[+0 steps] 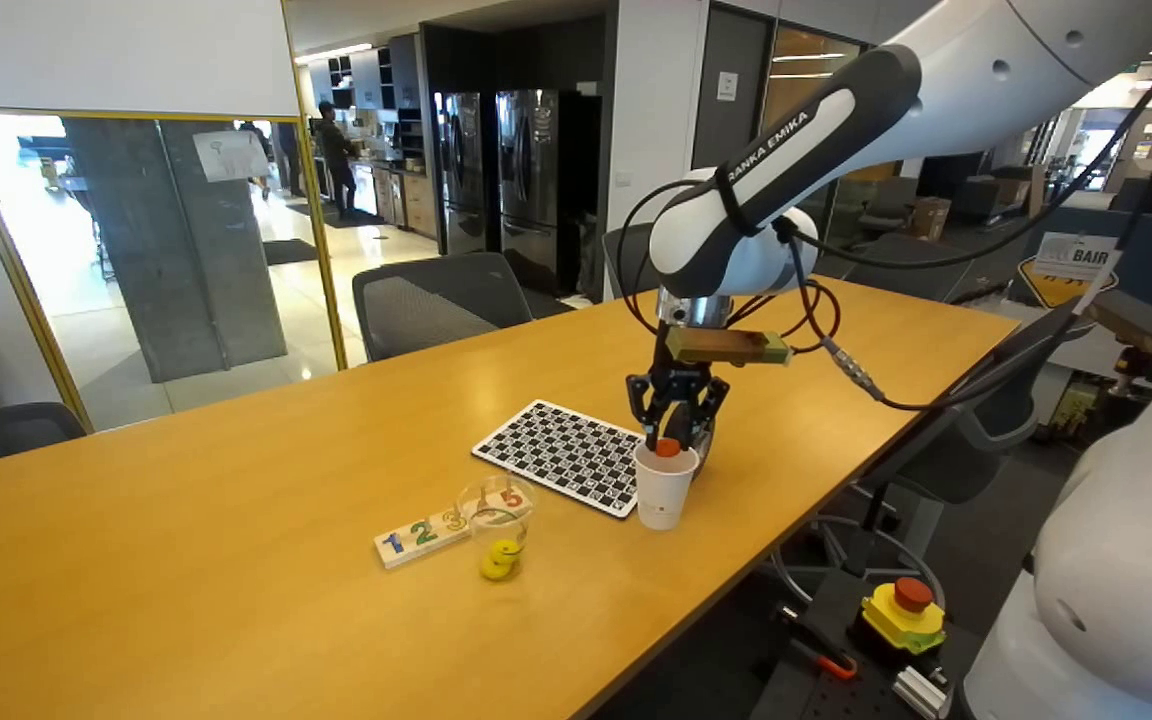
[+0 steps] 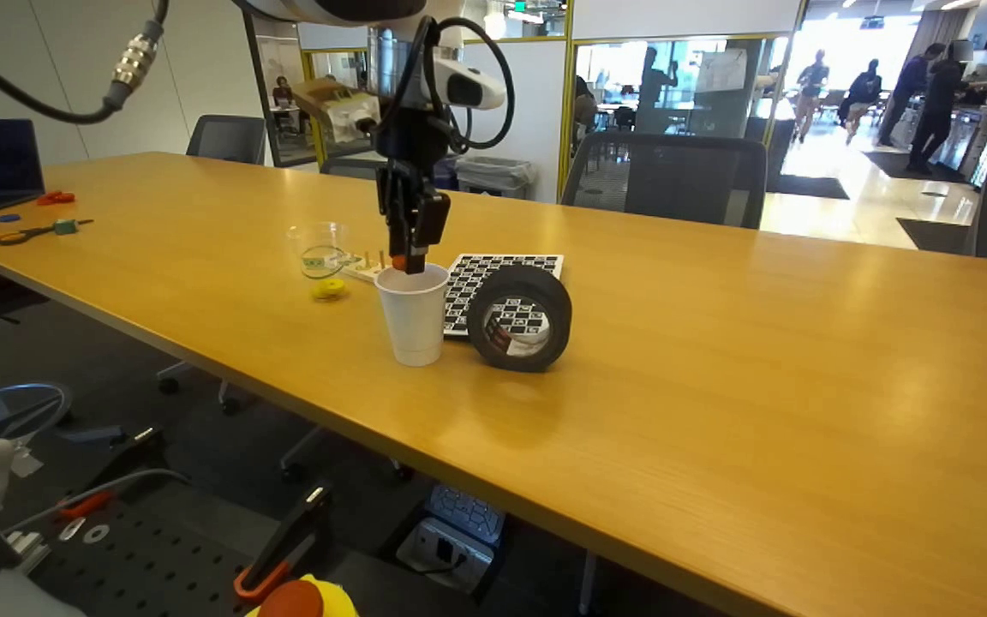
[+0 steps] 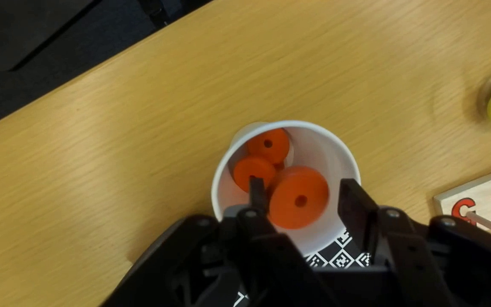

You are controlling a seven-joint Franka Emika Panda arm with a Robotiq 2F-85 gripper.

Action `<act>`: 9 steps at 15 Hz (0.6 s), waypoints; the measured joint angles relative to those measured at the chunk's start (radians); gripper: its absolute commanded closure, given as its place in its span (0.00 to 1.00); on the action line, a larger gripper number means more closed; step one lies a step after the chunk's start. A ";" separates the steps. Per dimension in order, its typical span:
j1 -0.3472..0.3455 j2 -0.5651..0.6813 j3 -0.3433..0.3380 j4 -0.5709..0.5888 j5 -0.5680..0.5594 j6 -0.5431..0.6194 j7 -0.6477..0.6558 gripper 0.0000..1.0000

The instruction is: Put the orange rings in the white cup and put the yellow rings in the clear cup

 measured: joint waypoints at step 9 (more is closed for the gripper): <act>0.000 -0.091 0.010 -0.013 -0.049 -0.117 0.004 0.00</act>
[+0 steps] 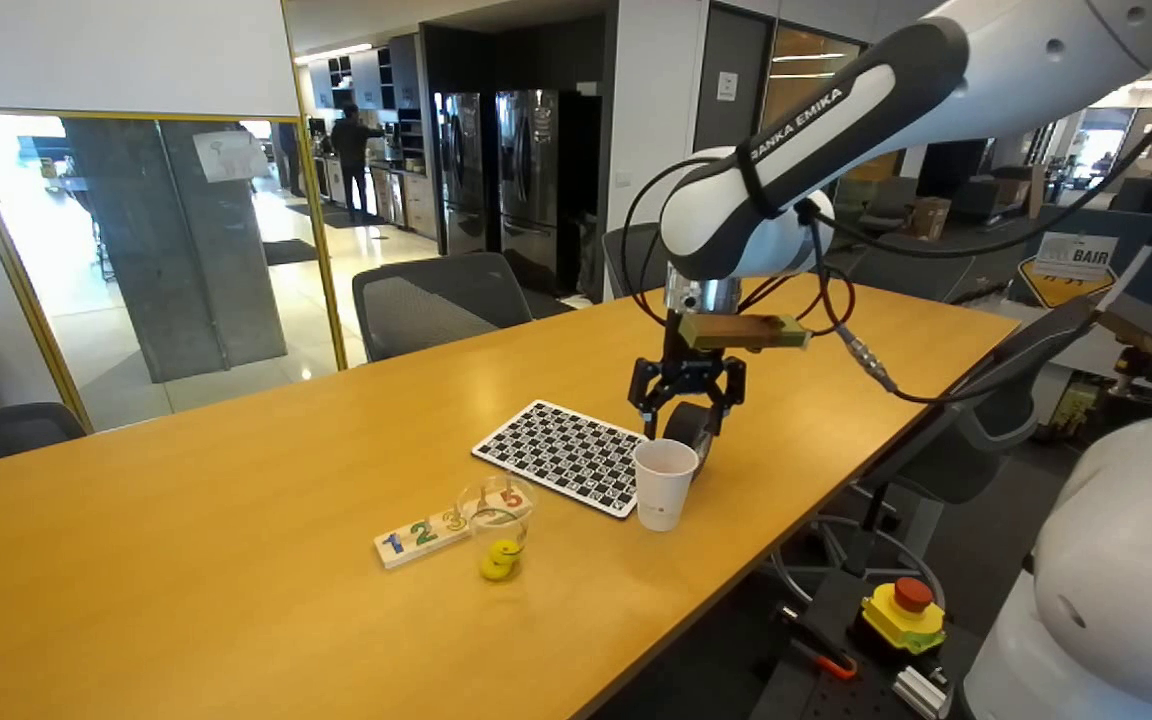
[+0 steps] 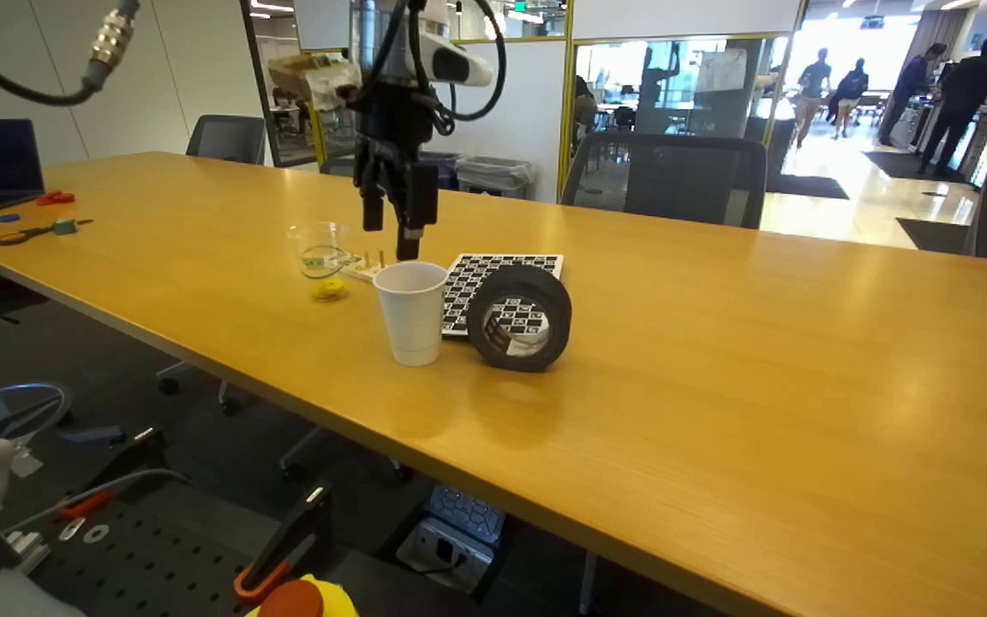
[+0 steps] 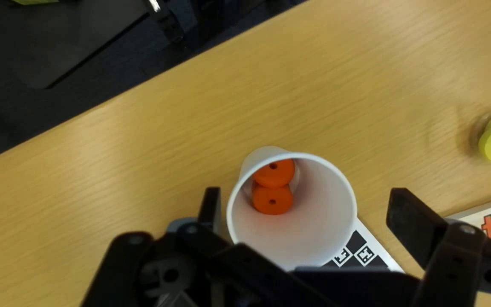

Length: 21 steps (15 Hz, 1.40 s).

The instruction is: Put the orange rings in the white cup and put the yellow rings in the clear cup

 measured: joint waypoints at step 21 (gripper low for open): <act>0.020 -0.896 0.052 -0.203 -0.088 -0.555 -0.292 0.00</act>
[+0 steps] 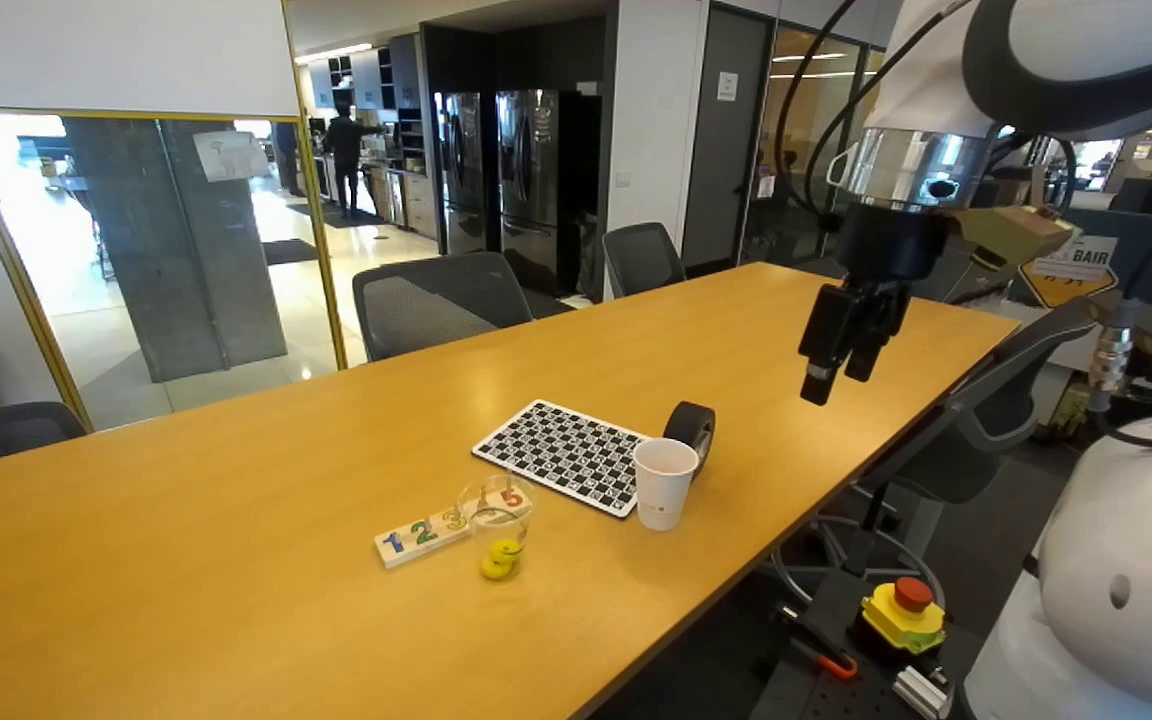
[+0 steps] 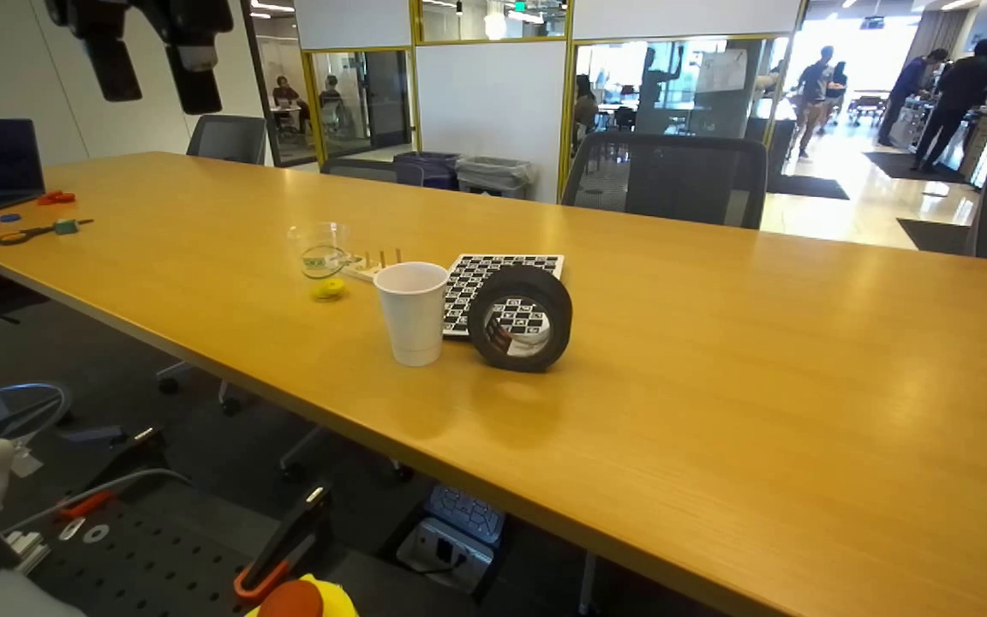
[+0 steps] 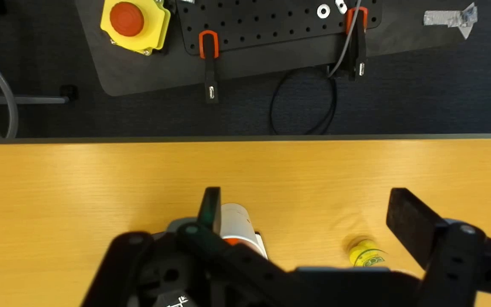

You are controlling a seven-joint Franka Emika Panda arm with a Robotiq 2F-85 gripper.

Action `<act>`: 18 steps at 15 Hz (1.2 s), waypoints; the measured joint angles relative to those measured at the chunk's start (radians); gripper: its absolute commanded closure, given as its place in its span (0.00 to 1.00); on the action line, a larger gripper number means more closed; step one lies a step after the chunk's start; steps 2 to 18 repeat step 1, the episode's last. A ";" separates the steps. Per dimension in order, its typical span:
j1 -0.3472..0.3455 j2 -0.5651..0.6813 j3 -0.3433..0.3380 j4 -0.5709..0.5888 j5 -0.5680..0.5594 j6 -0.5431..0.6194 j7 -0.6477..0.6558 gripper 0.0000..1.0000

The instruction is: Put the orange rings in the white cup and put the yellow rings in the clear cup

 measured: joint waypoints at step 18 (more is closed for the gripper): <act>0.000 0.004 0.000 0.000 0.000 0.000 0.000 0.00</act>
